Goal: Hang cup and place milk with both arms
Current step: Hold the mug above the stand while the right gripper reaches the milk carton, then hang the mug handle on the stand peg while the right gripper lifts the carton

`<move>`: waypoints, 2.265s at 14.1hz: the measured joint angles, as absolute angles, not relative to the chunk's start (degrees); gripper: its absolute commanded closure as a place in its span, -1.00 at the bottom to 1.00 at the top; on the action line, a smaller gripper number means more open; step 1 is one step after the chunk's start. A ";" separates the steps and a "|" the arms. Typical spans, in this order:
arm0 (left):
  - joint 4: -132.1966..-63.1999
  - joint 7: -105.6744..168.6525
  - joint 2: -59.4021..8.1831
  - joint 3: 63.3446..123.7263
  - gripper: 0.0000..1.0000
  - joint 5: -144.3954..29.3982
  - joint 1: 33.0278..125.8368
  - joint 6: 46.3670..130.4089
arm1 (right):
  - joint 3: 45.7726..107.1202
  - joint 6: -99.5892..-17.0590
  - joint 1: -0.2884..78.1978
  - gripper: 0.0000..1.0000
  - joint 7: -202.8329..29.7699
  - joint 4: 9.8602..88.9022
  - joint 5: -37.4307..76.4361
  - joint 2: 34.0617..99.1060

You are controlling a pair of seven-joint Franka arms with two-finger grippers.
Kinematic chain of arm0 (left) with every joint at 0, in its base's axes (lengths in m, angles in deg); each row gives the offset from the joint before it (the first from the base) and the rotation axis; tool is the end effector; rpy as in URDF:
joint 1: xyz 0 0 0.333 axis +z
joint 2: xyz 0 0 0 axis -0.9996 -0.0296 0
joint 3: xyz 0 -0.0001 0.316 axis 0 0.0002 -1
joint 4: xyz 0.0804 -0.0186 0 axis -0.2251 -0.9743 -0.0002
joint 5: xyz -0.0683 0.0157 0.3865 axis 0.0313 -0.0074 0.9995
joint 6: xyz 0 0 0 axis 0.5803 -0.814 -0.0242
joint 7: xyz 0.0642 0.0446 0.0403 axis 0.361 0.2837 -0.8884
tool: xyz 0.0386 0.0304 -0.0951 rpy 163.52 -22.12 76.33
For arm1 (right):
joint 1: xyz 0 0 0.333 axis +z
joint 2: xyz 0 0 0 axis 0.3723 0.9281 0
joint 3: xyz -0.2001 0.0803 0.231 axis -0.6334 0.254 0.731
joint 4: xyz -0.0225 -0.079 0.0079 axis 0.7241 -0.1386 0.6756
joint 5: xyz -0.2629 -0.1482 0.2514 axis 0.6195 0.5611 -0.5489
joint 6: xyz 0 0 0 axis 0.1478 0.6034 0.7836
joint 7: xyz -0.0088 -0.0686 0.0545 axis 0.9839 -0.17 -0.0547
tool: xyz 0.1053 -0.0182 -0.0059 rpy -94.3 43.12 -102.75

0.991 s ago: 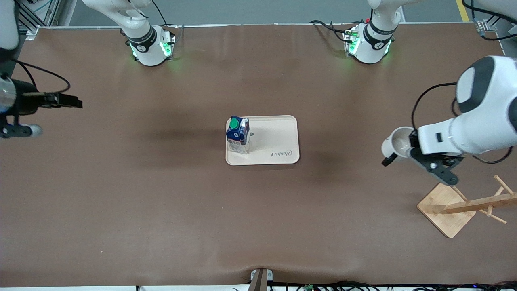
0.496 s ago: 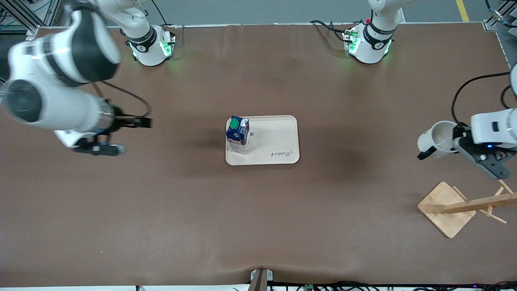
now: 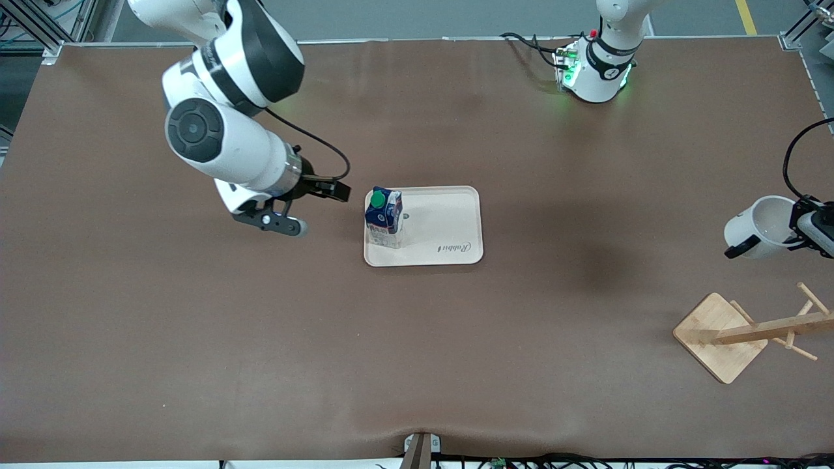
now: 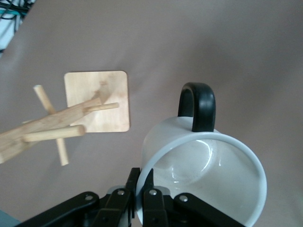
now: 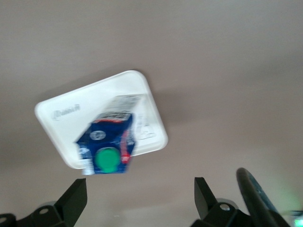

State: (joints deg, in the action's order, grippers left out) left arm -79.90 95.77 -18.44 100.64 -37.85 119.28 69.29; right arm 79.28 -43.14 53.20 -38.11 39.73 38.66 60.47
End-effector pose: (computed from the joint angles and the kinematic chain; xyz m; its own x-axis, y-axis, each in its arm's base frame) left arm 0.6395 0.1203 0.5256 0.6069 -0.7934 -0.0466 -0.7946 -0.6069 -0.0160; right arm 0.5481 0.3353 0.4671 0.9152 -0.2919 -0.2779 -0.3351 -0.9342 -0.1223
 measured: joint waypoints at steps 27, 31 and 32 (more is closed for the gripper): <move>-69.33 94.14 -29.34 99.99 1.00 -40.05 124.23 77.96 | 78.48 -56.59 63.55 1.00 -25.86 41.52 45.40 70.18; -69.31 92.90 -30.53 99.82 -0.99 -42.58 124.79 79.56 | 77.13 -47.43 61.20 1.00 -25.86 37.68 45.43 69.15; -69.30 92.01 -30.64 99.81 -1.00 -43.04 124.80 79.56 | 76.85 -44.08 59.76 1.00 -25.87 36.35 45.43 68.43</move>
